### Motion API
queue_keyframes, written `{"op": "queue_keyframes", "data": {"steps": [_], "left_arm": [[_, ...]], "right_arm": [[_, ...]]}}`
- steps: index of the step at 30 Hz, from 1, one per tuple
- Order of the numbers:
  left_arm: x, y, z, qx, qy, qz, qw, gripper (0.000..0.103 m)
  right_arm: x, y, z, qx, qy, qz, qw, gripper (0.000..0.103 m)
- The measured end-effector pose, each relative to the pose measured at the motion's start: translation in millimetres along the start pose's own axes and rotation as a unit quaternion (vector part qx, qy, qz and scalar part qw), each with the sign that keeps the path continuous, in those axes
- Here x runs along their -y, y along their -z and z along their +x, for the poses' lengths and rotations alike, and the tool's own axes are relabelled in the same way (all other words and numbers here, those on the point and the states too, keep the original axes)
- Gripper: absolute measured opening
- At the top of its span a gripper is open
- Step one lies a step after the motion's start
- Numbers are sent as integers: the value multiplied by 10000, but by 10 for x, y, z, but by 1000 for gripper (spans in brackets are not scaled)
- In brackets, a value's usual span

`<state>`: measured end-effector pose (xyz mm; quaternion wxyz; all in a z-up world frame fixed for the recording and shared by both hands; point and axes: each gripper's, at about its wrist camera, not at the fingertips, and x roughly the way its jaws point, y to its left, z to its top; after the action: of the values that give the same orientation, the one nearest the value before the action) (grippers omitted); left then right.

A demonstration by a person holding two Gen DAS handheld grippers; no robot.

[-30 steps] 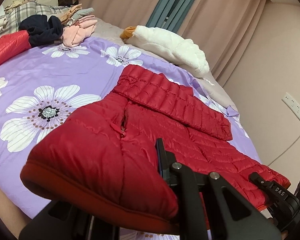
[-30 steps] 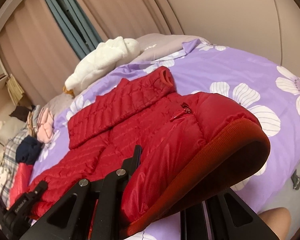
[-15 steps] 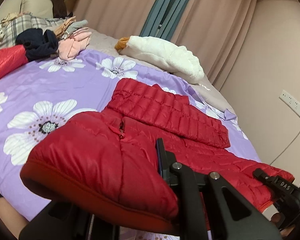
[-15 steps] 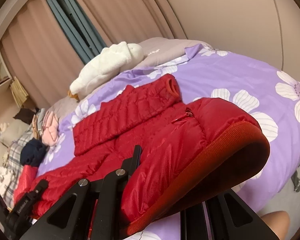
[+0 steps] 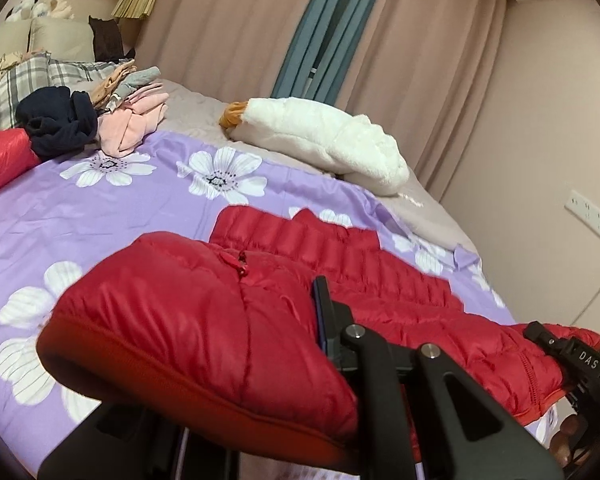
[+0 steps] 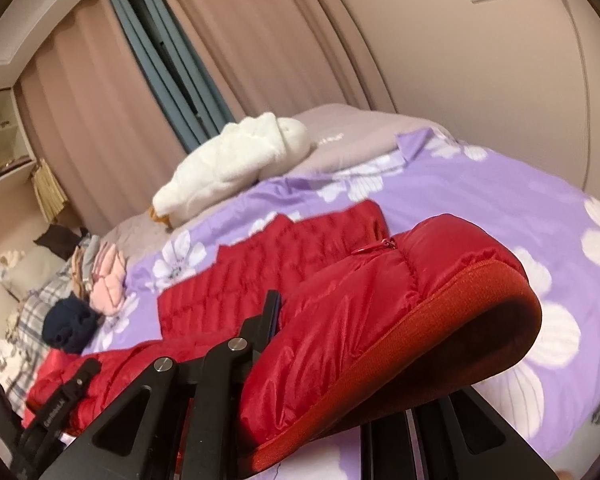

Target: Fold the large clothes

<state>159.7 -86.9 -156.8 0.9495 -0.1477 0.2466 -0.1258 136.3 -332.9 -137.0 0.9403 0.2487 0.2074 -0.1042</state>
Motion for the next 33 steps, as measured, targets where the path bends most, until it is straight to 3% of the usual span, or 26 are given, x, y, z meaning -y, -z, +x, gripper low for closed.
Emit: {"op": "queue_keyframes", "data": {"steps": [9, 16, 33], "left_arm": [[119, -523, 521, 284, -89, 215, 9993, 14], [128, -801, 1122, 175, -211, 144, 9995, 14], [18, -811, 2233, -403, -644, 31, 9971, 20]], "right_arm": [[-95, -438, 402, 312, -137, -158, 9993, 18], [-216, -714, 932, 248, -8, -232, 9994, 18], [-239, -780, 1950, -255, 532, -377, 9975, 18]]}}
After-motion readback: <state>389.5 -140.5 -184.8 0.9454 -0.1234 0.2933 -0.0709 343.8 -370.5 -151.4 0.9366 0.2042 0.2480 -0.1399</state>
